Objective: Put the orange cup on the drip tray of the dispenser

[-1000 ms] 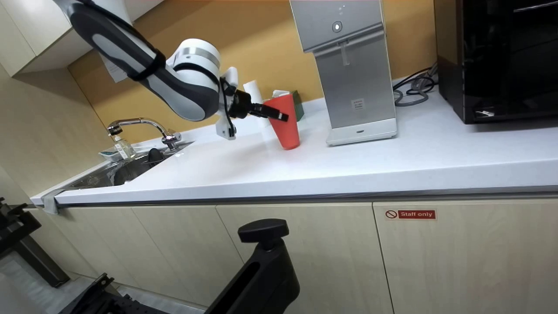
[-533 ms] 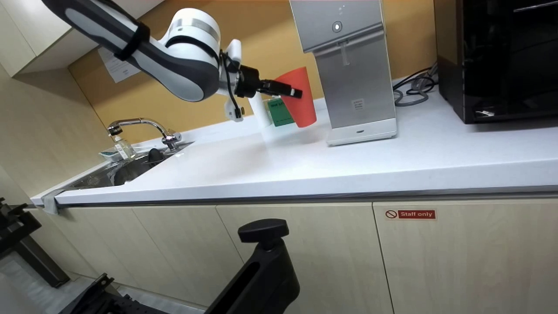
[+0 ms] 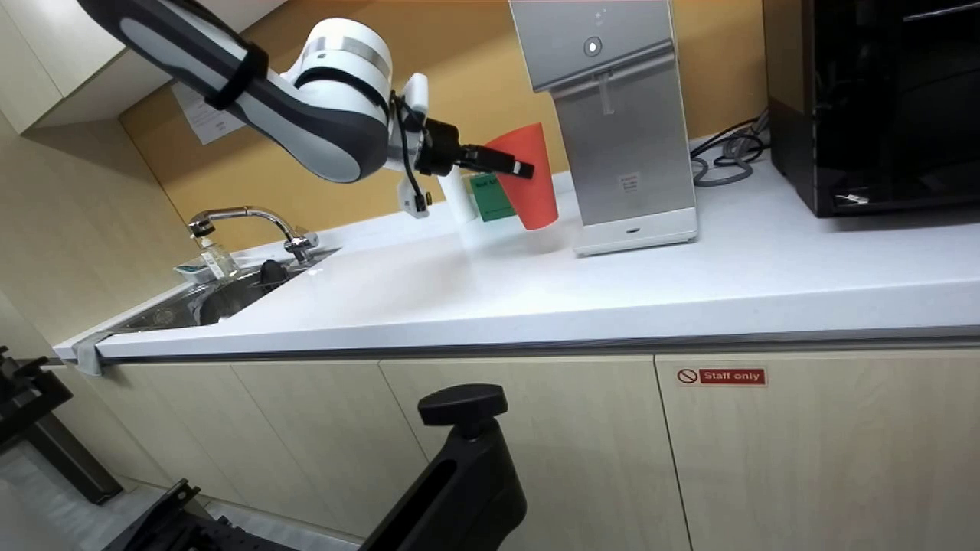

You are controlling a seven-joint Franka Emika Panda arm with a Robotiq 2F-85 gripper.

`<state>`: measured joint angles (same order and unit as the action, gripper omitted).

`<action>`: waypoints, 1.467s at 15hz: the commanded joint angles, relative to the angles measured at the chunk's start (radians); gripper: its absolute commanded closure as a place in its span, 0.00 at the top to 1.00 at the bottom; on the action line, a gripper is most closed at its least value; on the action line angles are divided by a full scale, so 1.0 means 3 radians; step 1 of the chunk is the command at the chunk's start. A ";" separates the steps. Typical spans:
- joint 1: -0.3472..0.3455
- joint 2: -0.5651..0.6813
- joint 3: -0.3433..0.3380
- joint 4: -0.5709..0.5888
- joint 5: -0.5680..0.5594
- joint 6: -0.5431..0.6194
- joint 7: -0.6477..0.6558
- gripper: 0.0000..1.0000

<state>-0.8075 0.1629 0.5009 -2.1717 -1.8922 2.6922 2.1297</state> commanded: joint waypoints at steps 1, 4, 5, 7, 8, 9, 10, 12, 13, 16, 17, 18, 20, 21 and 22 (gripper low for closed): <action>0.0533 0.0044 -0.0660 0.0136 0.0217 0.0013 -0.0145 0.48; 0.0722 0.0117 -0.0973 0.0228 0.0415 -0.0061 -0.0320 0.48; 0.0398 0.0178 -0.0674 0.0265 0.0417 -0.0147 -0.0388 0.48; 0.0909 0.0206 -0.1248 0.0346 0.0516 -0.0137 -0.0453 0.48; 0.0964 0.0244 -0.1328 0.0389 0.0541 -0.0148 -0.0497 0.48; 0.1087 0.0283 -0.1478 0.0433 0.0567 -0.0154 -0.0521 0.48; 0.1202 0.0322 -0.1614 0.0478 0.0596 -0.0147 -0.0547 0.48; 0.1105 0.0405 -0.1510 0.0543 0.0607 -0.0187 -0.0579 0.48; 0.1155 0.0440 -0.1549 0.0565 0.0620 -0.0184 -0.0582 0.48; 0.1456 0.0552 -0.1889 0.0676 0.0761 -0.0112 -0.0634 0.48; 0.1489 0.0591 -0.1936 0.0714 0.0812 -0.0106 -0.0652 0.48; 0.1519 0.0628 -0.1976 0.0758 0.0840 -0.0115 -0.0653 0.48; 0.1555 0.0703 -0.2038 0.0837 0.0940 -0.0103 -0.0686 0.48; 0.1562 0.0739 -0.2057 0.0871 0.0996 -0.0079 -0.0717 0.48; 0.1568 0.0769 -0.2072 0.0900 0.1063 -0.0050 -0.0742 0.48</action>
<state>-0.3576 0.3558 -0.0894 -1.9551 -1.6211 2.6535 1.9371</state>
